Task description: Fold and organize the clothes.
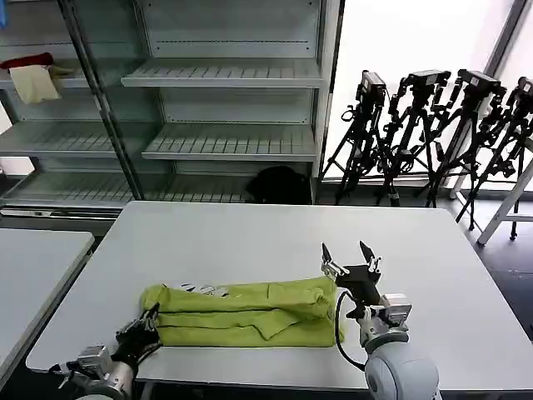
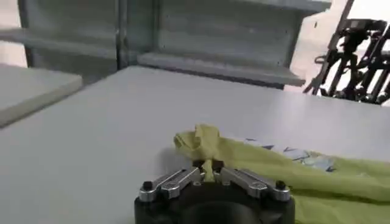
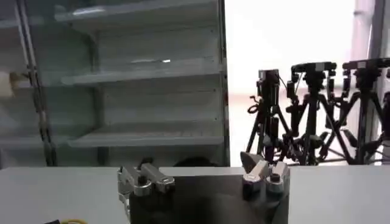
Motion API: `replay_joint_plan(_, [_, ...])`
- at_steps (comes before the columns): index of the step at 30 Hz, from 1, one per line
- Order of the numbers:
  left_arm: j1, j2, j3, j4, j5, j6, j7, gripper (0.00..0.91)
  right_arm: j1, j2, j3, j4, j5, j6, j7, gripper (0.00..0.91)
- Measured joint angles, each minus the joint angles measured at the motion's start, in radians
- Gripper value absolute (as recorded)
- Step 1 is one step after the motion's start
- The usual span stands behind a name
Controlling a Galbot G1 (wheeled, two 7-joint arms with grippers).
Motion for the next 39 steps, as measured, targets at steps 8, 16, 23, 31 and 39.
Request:
replay_joint_plan(8, [-0.012,0.080,-0.147,0.021,0.110,-0.043,0.090,0.000,0.004,0.002,0.011,-0.024,0.005,0.010,-0.004,0.907])
replay_joint_plan(16, [-0.037,0.253,-0.316,0.056,0.176,-0.046,0.185,0.000,0.001,0.009,0.018,-0.045,0.015,0.020,-0.006,0.907])
replay_joint_plan(23, [-0.047,0.305,-0.338,-0.004,0.193,-0.006,0.197,0.000,-0.007,0.015,0.025,-0.052,0.014,0.022,-0.006,0.907])
replay_joint_plan(31, [-0.038,0.206,-0.136,-0.092,0.226,0.038,0.160,0.000,-0.021,0.018,0.035,-0.053,0.004,0.023,-0.009,0.907])
replay_joint_plan(39, [-0.063,0.122,0.092,-0.103,0.249,0.077,0.122,0.000,-0.032,0.017,0.042,-0.051,-0.002,0.029,-0.013,0.907])
